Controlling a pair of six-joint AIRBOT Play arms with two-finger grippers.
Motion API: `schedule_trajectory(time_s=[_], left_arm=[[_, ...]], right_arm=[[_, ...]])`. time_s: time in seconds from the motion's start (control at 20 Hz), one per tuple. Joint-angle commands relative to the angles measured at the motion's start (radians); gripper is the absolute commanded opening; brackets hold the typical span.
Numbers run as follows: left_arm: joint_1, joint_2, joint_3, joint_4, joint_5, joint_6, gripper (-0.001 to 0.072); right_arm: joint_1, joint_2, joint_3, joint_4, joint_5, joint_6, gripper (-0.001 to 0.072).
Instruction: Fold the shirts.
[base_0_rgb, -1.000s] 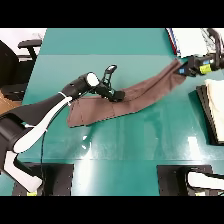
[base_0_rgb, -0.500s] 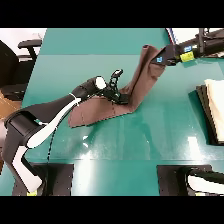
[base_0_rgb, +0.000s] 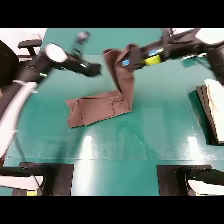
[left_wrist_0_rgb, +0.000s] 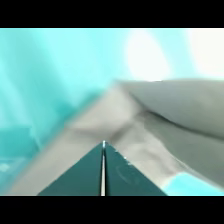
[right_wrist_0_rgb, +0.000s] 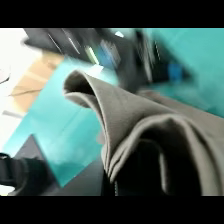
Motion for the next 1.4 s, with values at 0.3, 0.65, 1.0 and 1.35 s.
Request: schedule_trajectory(time_s=[0.3,0.65,1.0,1.35], left_arm=[[0.331,0.37,0.003,0.189,-0.099,0.0,0.0027],[0.25,0.372,0.0,0.169,-0.142,0.001,0.0027],[0.117,0.344,0.0,0.167,-0.133,0.008,0.0027],[0.116,0.282,0.0,0.137,-0.134,0.008,0.0028]], right_arm=[[0.315,-0.249,0.001,0.148,-0.112,-0.175,0.0521],[0.056,-0.18,-0.002,-0.252,0.104,-0.042,0.0521],[-0.262,-0.281,-0.012,-0.283,0.235,0.055,0.0566],[-0.249,-0.388,-0.29,0.023,0.086,-0.053,0.0622]])
